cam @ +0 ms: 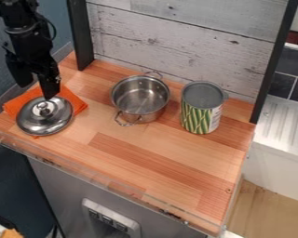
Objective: Move the silver pot to the bottom right side on the table
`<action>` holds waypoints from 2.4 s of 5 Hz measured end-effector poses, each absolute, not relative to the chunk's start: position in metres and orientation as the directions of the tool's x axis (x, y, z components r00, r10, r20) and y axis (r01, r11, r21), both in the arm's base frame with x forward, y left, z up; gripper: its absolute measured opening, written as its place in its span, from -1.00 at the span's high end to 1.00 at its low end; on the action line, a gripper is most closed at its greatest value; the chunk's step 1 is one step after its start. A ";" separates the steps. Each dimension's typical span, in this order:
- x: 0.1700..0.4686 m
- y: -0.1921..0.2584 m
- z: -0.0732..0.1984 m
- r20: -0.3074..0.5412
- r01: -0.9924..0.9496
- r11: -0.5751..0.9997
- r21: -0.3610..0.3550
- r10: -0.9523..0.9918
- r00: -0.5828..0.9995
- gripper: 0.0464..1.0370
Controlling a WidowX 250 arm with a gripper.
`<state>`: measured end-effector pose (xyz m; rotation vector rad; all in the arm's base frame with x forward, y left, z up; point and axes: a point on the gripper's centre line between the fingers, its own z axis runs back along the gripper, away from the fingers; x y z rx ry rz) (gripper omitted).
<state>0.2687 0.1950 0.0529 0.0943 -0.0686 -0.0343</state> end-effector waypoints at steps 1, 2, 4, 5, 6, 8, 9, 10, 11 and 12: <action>0.266 0.191 0.044 0.044 0.036 0.997 0.072 -0.039 0.998 -0.93; 0.268 0.163 0.056 0.058 0.109 0.993 0.045 -0.111 0.992 -0.93; 0.289 0.118 0.062 0.107 0.223 0.975 0.009 -0.223 0.969 -0.93; 0.312 0.105 0.066 0.142 0.165 0.986 0.010 -0.165 0.976 -0.93; 0.334 0.098 0.050 0.142 0.087 0.996 0.011 -0.088 0.986 -0.93; 0.365 0.079 0.027 0.138 0.017 0.999 0.029 -0.021 0.990 -0.93; 0.373 0.079 0.016 0.118 -0.006 1.000 0.024 0.003 0.993 -0.92; 0.375 0.082 0.006 0.084 -0.022 0.999 0.027 0.020 0.996 -0.92; 0.373 0.088 0.006 0.079 -0.028 0.999 0.025 0.026 0.996 -0.92; 0.376 0.091 0.026 0.160 -0.008 1.000 -0.027 0.013 0.987 -0.92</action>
